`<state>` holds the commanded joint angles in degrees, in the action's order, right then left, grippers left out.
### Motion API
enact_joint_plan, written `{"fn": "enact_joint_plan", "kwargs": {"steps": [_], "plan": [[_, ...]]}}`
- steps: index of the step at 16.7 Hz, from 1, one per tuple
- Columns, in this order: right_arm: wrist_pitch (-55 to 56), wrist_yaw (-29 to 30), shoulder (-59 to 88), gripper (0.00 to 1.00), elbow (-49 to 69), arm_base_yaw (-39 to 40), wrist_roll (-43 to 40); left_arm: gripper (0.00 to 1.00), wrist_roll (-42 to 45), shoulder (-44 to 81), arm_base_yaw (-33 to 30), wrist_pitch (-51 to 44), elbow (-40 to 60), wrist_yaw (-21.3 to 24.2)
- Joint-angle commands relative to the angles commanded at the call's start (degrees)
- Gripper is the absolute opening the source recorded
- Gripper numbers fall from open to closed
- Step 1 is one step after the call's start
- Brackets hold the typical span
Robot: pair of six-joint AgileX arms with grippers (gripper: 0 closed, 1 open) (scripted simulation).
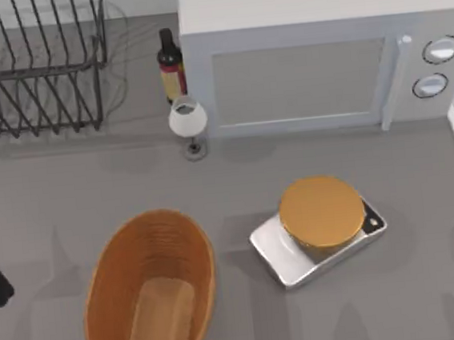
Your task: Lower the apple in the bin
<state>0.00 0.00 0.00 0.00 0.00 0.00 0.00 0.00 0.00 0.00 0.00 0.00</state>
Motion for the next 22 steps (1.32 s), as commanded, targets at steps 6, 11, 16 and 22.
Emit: {"fn": "enact_joint_plan", "kwargs": {"steps": [6,11,16,22], "plan": [[0.0,0.0,0.0,1.0,0.0,0.0,0.0,1.0,5.51,6.04,0.94,-4.15,5.59,-0.05],[0.0,0.0,0.0,1.0,0.0,0.0,0.0,1.0,21.16,26.96,3.26,-16.5,20.96,0.13],[0.0,0.0,0.0,1.0,0.0,0.0,0.0,1.0,40.45,57.73,6.32,-32.79,38.95,0.17],[0.0,0.0,0.0,1.0,0.0,0.0,0.0,1.0,61.02,88.42,9.74,-49.65,58.74,0.04]]}}
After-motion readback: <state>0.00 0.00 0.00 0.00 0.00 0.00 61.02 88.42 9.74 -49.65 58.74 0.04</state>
